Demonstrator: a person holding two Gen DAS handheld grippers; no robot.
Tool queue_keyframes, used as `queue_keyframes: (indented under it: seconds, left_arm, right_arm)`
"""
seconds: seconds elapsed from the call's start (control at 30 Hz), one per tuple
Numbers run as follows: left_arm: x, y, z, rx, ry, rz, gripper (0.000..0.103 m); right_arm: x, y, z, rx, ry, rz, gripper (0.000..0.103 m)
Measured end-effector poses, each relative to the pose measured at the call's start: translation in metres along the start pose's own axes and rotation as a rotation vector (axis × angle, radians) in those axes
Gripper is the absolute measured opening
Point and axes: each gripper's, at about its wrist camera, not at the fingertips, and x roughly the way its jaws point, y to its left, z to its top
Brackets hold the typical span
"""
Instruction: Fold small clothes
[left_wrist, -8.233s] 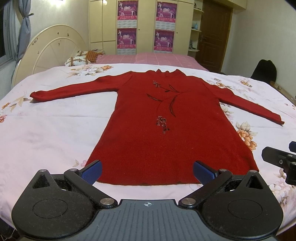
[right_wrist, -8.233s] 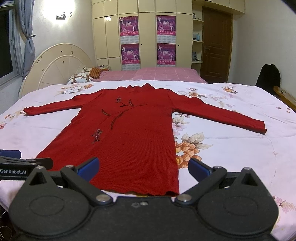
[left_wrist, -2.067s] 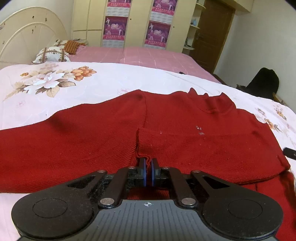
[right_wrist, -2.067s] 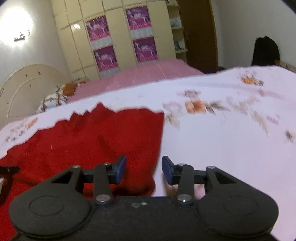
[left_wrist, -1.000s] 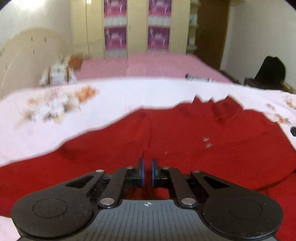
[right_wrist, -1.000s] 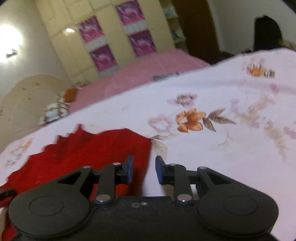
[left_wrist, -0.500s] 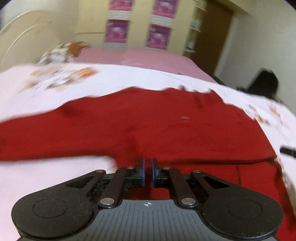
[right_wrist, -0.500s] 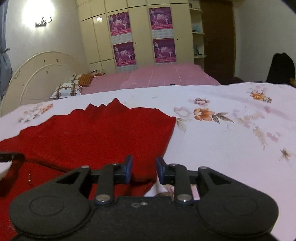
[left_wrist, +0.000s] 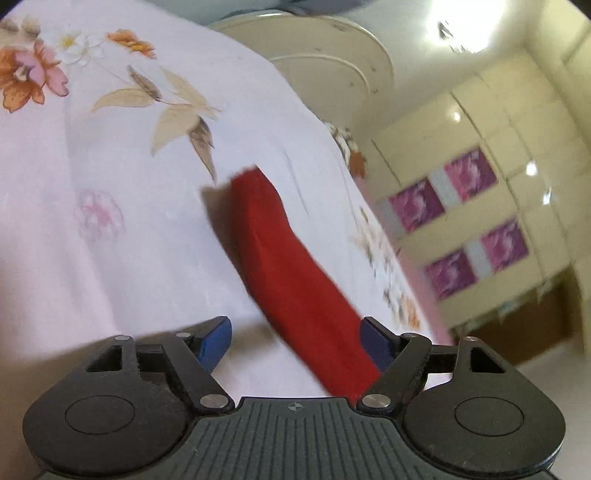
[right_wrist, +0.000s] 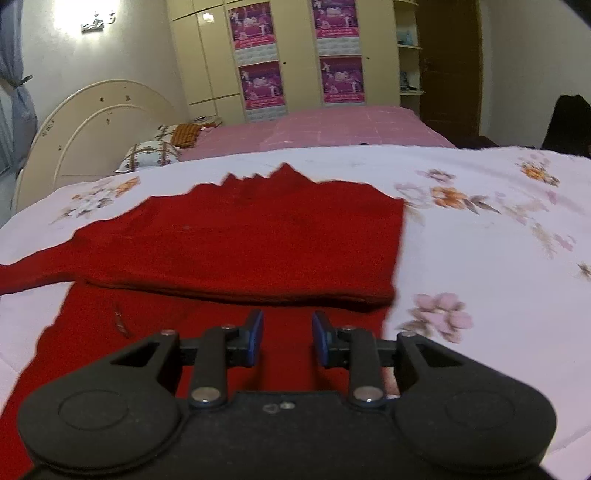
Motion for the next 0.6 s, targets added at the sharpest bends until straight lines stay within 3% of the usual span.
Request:
queue_keyframes:
  seconds: [0.3, 0.37, 0.43, 0.47, 0.53, 0.57, 0.6]
  left_arm:
    - [0.038, 0.001, 0.034, 0.065, -0.031, 0.008, 0.077]
    - [0.047, -0.007, 0.038, 0.121, -0.035, 0.044, 0.068]
    - [0.049, -0.009, 0.041, 0.168, -0.034, 0.057, 0.066]
    - [0.049, -0.011, 0.042, 0.196, -0.026, 0.063, 0.059]
    - [0.054, -0.018, 0.046, 0.273, 0.000, 0.108, 0.031]
    - [0.058, -0.020, 0.049, 0.285, 0.020, 0.116, 0.004]
    - [0.057, -0.023, 0.049, 0.294, 0.026, 0.102, 0.004]
  right_arm:
    - [0.008, 0.043, 0.015, -0.008, -0.024, -0.005, 0.034]
    - [0.010, 0.044, 0.015, 0.003, -0.021, -0.010, 0.034]
    - [0.012, 0.045, 0.014, 0.017, -0.011, -0.023, 0.034]
    - [0.013, 0.042, 0.014, 0.028, -0.007, -0.032, 0.034]
    - [0.014, 0.035, 0.013, 0.068, -0.001, -0.043, 0.034]
    - [0.014, 0.031, 0.012, 0.093, 0.003, -0.046, 0.034]
    - [0.014, 0.027, 0.012, 0.119, 0.007, -0.053, 0.034]
